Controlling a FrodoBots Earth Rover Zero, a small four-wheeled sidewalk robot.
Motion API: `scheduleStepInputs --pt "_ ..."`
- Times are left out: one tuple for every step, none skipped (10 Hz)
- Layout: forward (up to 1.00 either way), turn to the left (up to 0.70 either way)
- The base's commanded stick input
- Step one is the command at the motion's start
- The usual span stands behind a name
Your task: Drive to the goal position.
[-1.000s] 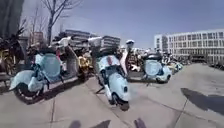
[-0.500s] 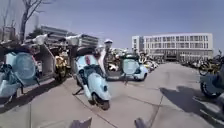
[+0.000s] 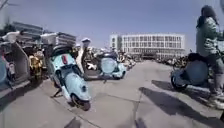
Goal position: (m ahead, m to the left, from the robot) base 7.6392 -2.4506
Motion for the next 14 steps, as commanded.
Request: scheduleStepInputs --pt "0.00 -1.00" --pt "0.00 -1.00" --pt "0.00 -1.00" --pt "0.00 -1.00" --pt "0.00 -1.00" --pt "0.00 -1.00" --pt "0.00 -1.00" --pt "0.00 -1.00" --pt "0.00 -0.93" --pt "0.00 0.00" --pt "0.00 0.00" --pt "0.00 0.00" --pt "0.00 0.00" --pt "0.00 0.00"
